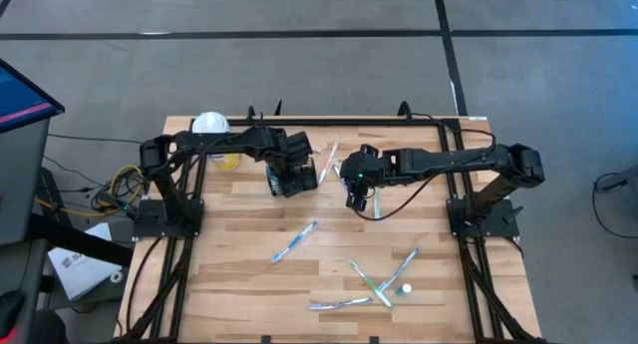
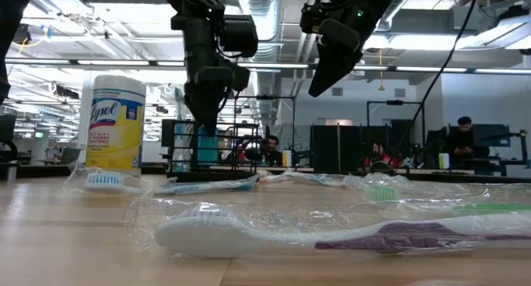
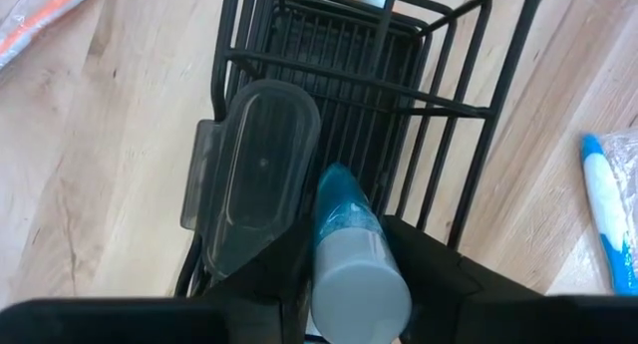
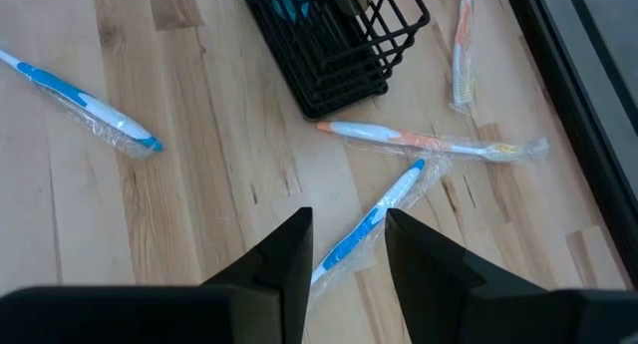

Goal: Pick & Place toothbrushing station
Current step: Put the top mouthwash bottle into the mesh organizer

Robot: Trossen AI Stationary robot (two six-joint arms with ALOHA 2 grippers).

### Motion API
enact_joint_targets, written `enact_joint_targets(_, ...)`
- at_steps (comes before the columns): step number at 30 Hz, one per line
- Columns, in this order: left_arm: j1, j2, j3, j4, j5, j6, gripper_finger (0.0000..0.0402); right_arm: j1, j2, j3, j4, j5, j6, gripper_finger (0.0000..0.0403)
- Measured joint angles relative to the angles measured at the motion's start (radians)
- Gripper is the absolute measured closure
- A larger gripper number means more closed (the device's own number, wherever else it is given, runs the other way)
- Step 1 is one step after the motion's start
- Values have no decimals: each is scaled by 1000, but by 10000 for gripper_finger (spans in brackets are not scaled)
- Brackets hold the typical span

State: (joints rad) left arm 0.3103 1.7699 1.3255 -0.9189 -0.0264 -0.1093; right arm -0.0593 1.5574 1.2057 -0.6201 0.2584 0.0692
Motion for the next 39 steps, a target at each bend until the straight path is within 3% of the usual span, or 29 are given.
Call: enact_joint_targets(39, 0, -9, 0, -5, 27, 0, 272, 0, 0, 0, 0, 0, -1, 285)
